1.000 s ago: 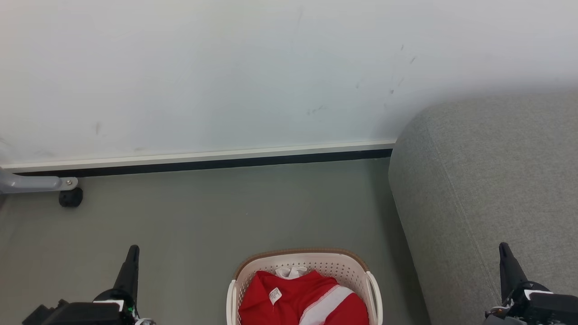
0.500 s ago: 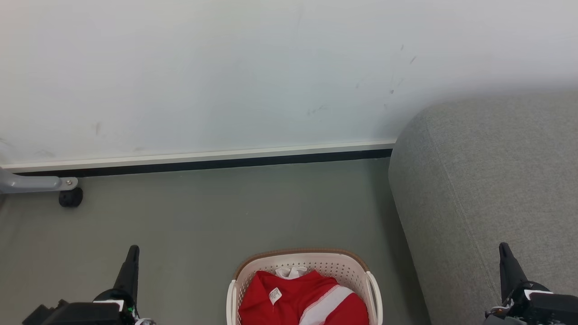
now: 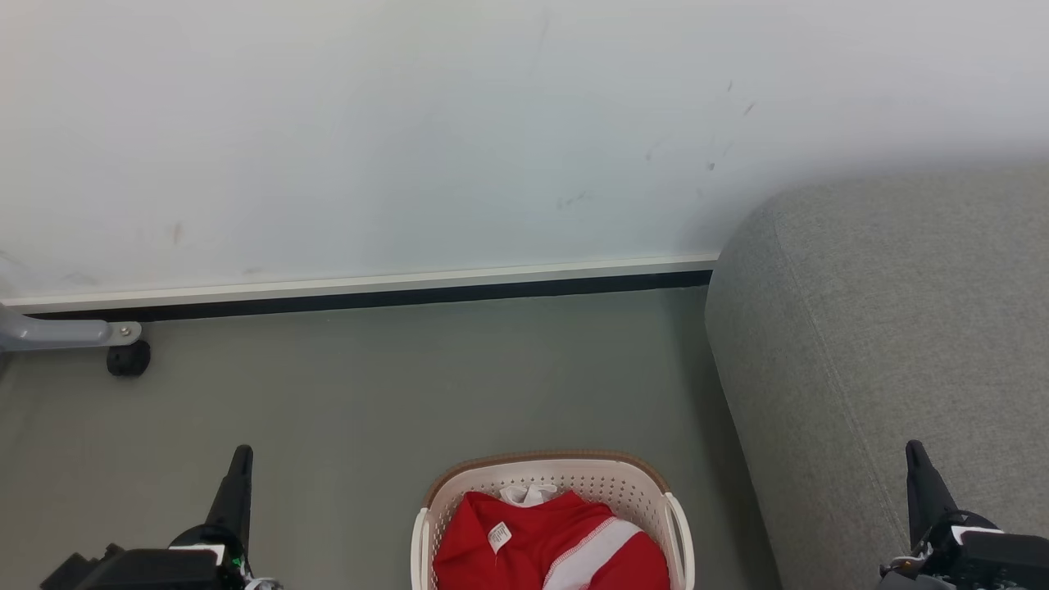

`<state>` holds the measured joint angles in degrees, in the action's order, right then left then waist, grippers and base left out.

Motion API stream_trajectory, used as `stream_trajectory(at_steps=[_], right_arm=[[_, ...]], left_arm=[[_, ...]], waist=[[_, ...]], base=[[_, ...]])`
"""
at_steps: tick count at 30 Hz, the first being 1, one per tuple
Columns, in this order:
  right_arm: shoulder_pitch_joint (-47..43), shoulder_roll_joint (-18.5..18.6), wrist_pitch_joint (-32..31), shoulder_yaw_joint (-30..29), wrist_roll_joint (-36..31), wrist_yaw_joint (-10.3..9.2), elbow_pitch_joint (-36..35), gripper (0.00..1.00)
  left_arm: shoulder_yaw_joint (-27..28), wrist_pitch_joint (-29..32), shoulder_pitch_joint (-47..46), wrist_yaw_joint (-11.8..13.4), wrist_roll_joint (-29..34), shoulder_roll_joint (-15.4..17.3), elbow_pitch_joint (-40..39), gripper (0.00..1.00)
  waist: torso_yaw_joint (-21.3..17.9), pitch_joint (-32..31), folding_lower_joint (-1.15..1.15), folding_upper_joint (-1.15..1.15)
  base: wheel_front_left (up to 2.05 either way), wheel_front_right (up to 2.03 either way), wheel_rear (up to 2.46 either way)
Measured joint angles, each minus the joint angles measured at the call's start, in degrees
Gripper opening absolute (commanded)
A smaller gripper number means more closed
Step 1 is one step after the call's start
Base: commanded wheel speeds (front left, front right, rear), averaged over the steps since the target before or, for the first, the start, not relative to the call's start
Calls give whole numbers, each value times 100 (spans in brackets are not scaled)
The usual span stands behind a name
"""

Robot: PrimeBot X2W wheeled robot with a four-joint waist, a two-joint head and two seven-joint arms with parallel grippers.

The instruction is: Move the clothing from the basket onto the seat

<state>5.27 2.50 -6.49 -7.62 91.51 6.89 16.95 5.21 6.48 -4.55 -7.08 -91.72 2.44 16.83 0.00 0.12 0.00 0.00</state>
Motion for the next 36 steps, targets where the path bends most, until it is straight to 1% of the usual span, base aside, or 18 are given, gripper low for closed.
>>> stream_trajectory(at_steps=[36], right_arm=[[-3, -2, 0, 1, 0, 0, 13, 0]], left_arm=[[-2, 0, 3, 1, 0, -2, 11, 0]], waist=[[0, 0, 0, 0]], base=[[0, 0, 0]])
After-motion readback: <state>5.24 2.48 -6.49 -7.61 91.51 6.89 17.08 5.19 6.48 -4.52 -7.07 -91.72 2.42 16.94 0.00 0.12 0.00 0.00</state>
